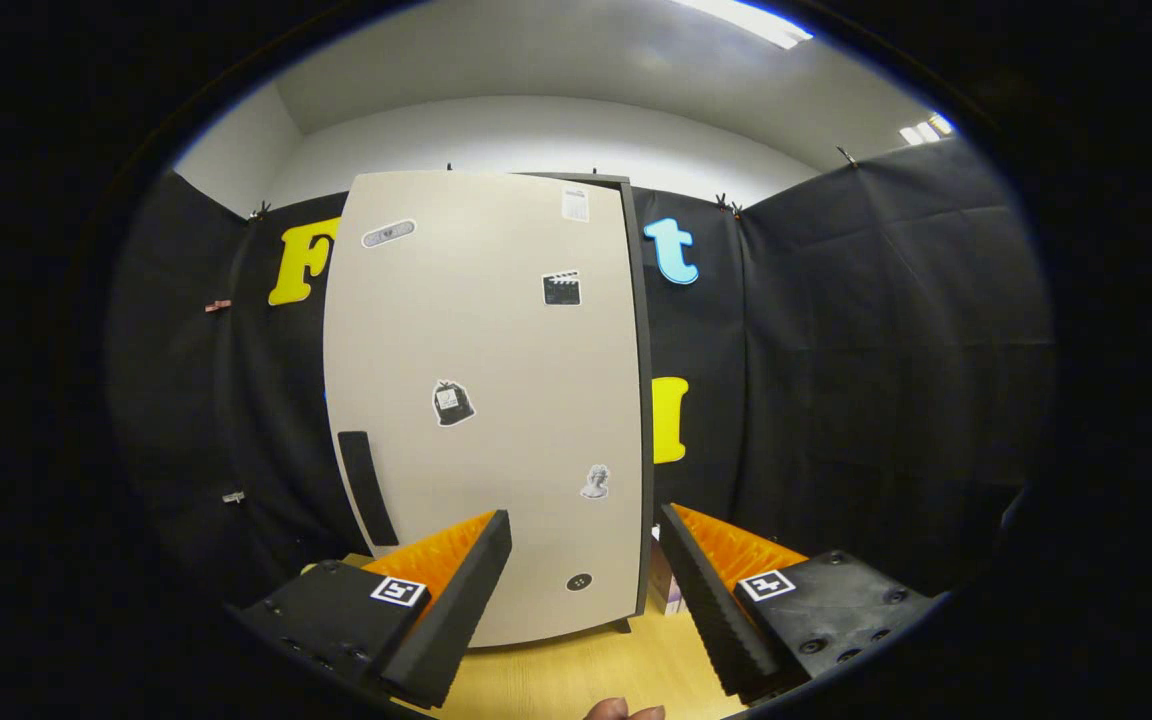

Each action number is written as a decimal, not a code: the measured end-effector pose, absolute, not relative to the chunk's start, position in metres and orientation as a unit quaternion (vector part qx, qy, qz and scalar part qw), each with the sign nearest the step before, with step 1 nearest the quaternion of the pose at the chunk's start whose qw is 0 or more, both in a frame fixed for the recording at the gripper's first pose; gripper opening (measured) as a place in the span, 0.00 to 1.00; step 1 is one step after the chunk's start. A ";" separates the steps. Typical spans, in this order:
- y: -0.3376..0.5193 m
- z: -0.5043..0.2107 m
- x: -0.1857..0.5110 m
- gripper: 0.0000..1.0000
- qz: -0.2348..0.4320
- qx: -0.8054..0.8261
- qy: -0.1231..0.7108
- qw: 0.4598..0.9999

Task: Open the shoe cabinet door, grab the shoes and put them into the shoe cabinet, then close the shoe cabinet door.

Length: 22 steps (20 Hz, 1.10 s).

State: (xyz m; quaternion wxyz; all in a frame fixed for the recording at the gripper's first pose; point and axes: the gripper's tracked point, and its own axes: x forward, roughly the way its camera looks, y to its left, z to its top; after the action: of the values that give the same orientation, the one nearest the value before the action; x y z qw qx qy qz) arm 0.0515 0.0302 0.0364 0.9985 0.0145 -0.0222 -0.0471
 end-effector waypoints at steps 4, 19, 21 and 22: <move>0.028 0.037 0.055 0.97 -0.033 0.020 -0.032 0.999; 0.049 0.035 0.044 0.98 0.057 0.032 -0.025 0.998; 0.047 0.034 0.044 0.98 0.055 0.031 -0.023 0.998; 0.045 0.034 0.044 0.98 0.052 0.028 -0.022 0.998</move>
State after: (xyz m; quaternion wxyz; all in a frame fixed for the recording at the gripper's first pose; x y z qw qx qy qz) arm 0.0444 0.0453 0.0335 0.9980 0.0278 -0.0219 0.0523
